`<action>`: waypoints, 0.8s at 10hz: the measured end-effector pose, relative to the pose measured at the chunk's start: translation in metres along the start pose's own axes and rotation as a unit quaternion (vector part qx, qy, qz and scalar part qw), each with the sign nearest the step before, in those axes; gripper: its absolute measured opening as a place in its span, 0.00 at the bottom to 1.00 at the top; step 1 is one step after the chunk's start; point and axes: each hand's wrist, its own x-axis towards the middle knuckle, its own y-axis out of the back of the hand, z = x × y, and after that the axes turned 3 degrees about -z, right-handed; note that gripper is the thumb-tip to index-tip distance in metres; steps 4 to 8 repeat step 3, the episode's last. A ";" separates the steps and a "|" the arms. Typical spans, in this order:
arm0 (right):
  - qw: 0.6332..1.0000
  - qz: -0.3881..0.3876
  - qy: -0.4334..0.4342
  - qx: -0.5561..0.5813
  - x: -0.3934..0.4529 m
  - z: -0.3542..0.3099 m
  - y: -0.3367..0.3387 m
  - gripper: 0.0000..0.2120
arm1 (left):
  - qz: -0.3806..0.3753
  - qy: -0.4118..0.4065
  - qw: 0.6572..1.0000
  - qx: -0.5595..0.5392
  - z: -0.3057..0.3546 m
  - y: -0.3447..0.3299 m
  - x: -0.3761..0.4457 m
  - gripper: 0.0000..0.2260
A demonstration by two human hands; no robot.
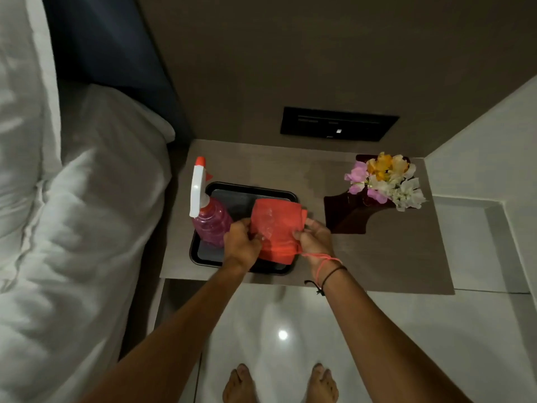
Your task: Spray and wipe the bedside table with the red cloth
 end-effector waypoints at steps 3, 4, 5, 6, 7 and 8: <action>0.967 -0.051 0.100 -0.230 0.000 -0.001 0.005 0.28 | -0.042 -0.029 0.993 0.106 0.001 -0.002 0.001 0.22; 0.967 -0.051 0.100 -0.230 0.000 -0.001 0.005 0.28 | -0.042 -0.029 0.993 0.106 0.001 -0.002 0.001 0.22; 0.967 -0.051 0.100 -0.230 0.000 -0.001 0.005 0.28 | -0.042 -0.029 0.993 0.106 0.001 -0.002 0.001 0.22; 0.967 -0.051 0.100 -0.230 0.000 -0.001 0.005 0.28 | -0.042 -0.029 0.993 0.106 0.001 -0.002 0.001 0.22; 0.967 -0.051 0.100 -0.230 0.000 -0.001 0.005 0.28 | -0.042 -0.029 0.993 0.106 0.001 -0.002 0.001 0.22; 0.967 -0.051 0.100 -0.230 0.000 -0.001 0.005 0.28 | -0.042 -0.029 0.993 0.106 0.001 -0.002 0.001 0.22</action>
